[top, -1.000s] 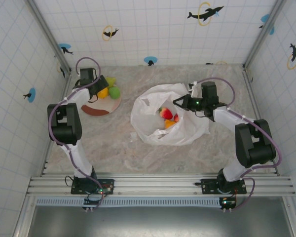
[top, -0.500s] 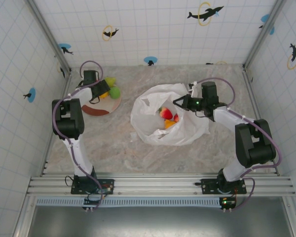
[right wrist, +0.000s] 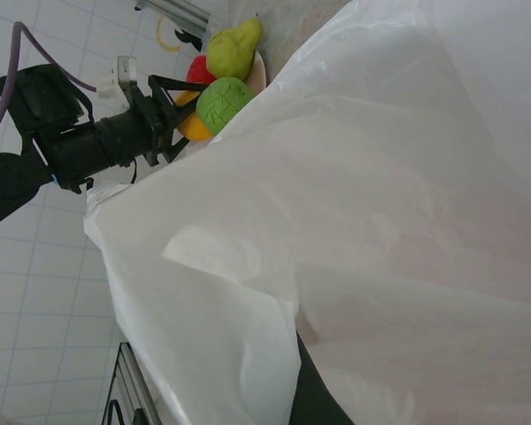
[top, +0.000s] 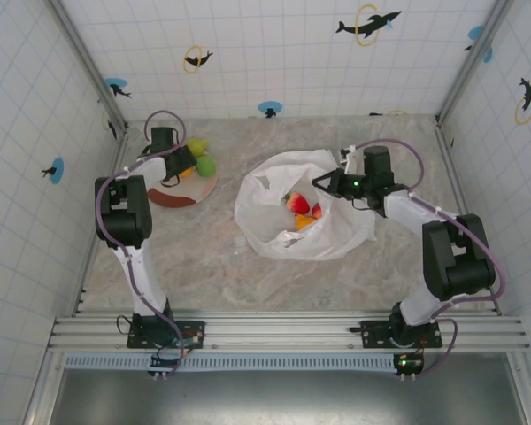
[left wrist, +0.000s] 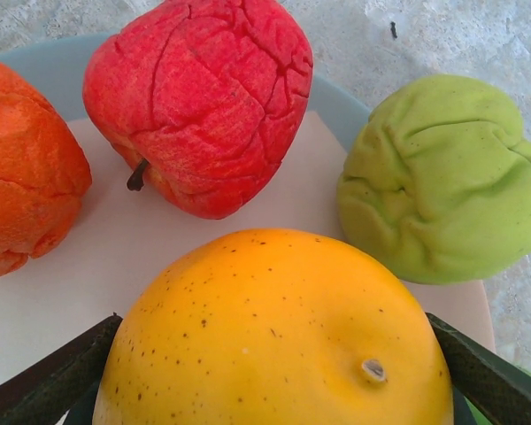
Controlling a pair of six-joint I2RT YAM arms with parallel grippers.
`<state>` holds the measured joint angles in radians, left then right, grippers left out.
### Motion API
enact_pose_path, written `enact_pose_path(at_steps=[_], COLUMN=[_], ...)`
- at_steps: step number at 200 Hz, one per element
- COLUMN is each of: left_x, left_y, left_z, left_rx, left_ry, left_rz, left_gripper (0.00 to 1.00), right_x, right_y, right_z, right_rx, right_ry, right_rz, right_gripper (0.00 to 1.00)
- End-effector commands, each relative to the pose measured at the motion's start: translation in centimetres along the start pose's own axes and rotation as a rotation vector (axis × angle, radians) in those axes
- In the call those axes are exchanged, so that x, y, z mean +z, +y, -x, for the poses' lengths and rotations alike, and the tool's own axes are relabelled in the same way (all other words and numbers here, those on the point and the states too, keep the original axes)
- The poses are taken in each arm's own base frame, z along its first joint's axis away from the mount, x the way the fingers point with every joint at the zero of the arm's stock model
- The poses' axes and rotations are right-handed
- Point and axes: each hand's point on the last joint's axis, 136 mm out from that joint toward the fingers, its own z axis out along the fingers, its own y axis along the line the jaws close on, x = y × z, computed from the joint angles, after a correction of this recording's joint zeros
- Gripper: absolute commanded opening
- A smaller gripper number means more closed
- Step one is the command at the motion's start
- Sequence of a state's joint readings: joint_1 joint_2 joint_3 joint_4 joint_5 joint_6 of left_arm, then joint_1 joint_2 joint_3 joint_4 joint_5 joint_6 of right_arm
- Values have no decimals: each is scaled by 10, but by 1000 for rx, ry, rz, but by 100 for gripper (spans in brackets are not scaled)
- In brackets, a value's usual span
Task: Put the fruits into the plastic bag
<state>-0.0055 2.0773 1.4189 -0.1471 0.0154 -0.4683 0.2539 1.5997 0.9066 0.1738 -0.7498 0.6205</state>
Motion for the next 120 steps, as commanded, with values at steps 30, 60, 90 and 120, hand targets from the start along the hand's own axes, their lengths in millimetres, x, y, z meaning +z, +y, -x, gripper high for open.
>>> enact_pose_path(at_steps=[30, 60, 90, 120], left_x=[-52, -96, -142, -188], left_y=[5, 7, -5, -45], left_z=[-3, -11, -21, -41], left_rx=[-28, -60, -57, 5], left_ry=[-89, -148, -211, -247], left_rz=[-29, -70, -153, -290], left_gripper=[79, 78, 76, 76], right_x=[-4, -4, -3, -1], right_y=[6, 7, 4, 1], right_z=[2, 3, 2, 3], right_rx=[-24, -28, -26, -25], right_ry=[-9, -10, -4, -4], right_rz=[17, 17, 9, -1], right_gripper=[0, 0, 0, 0])
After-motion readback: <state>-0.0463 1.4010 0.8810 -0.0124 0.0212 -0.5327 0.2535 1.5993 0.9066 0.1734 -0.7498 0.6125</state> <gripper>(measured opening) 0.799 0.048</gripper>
